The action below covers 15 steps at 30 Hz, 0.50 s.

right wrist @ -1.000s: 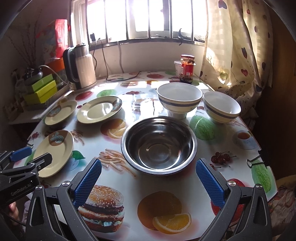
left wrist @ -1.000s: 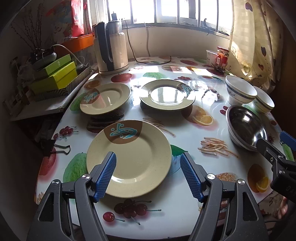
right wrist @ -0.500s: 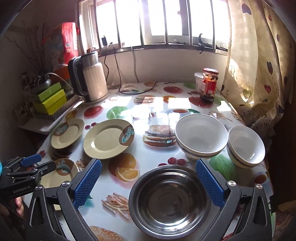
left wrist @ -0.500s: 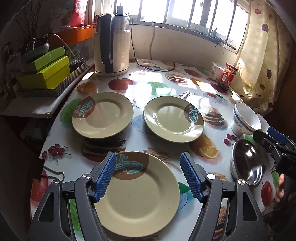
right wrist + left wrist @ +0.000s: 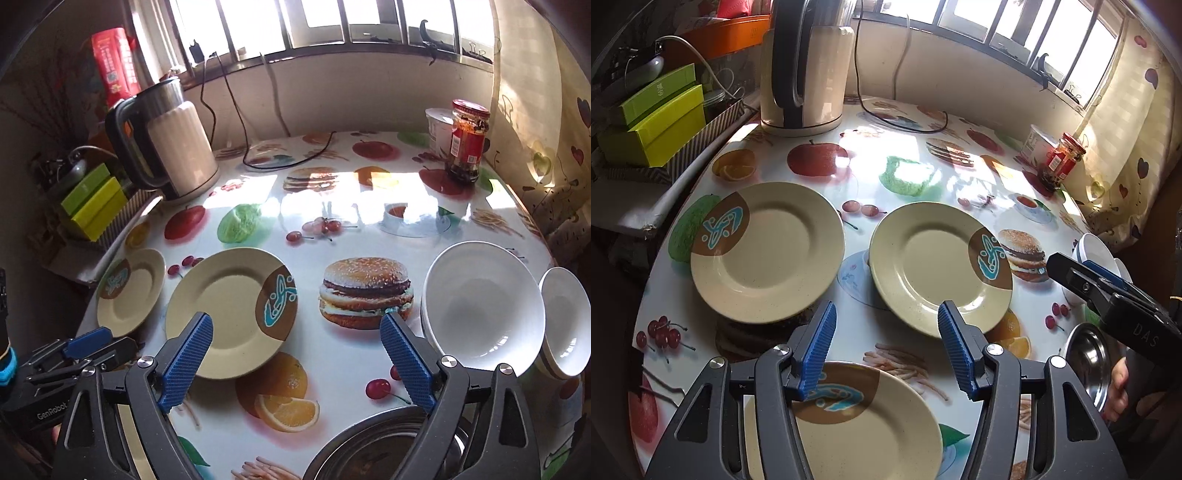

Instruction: Organize plates and bowls

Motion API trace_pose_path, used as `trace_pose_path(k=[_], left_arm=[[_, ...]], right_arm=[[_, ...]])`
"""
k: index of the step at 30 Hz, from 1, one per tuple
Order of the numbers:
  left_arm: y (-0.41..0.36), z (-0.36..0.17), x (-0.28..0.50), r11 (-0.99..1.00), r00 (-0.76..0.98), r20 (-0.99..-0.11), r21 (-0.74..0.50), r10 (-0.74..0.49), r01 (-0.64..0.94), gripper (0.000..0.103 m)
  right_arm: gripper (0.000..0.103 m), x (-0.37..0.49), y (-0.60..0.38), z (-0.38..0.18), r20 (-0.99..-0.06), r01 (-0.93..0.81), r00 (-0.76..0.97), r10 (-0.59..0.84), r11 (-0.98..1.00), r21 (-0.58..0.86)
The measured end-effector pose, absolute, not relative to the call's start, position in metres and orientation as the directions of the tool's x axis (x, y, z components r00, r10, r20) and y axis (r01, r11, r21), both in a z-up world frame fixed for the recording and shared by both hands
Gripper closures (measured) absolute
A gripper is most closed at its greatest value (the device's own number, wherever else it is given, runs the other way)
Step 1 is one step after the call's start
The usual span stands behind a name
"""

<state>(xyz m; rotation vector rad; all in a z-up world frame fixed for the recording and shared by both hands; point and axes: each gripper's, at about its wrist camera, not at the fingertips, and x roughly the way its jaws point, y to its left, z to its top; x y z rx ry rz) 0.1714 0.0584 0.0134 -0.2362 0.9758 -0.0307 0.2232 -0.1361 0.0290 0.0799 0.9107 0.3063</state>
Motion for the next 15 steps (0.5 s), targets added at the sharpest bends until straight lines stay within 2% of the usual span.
trace_pose_path(k=[2, 5, 7, 10, 12, 15], left_arm=[[0.058, 0.010, 0.179, 0.972, 0.553, -0.820, -0.222, -0.144, -0.076, 0.049], [0.057, 0.002, 0.190, 0.971, 0.536, -0.831, -0.225, -0.149, -0.081, 0.058], [0.059, -0.002, 0.195, 0.968, 0.532, -0.834, -0.232, -0.150, -0.091, 0.063], [0.059, -0.006, 0.202, 0.968, 0.527, -0.837, -0.230, -0.147, -0.096, 0.063], [0.059, -0.008, 0.206, 0.969, 0.521, -0.840, -0.230, -0.148, -0.095, 0.063], [0.059, -0.013, 0.211, 0.968, 0.512, -0.846, -0.231, -0.150, -0.099, 0.063]], right_arm=[[0.012, 0.231, -0.135, 0.024, -0.770, -0.207, 0.568, 0.290, 0.956, 0.207], [0.025, 0.242, -0.130, 0.015, -0.787, -0.183, 0.552, 0.274, 0.961, 0.206], [0.027, 0.248, -0.126, 0.008, -0.800, -0.175, 0.538, 0.265, 0.964, 0.202], [0.032, 0.256, -0.122, -0.003, -0.818, -0.162, 0.518, 0.250, 0.968, 0.193], [0.040, 0.260, -0.121, -0.007, -0.825, -0.151, 0.512, 0.241, 0.970, 0.190], [0.042, 0.264, -0.120, -0.011, -0.830, -0.139, 0.509, 0.228, 0.973, 0.183]])
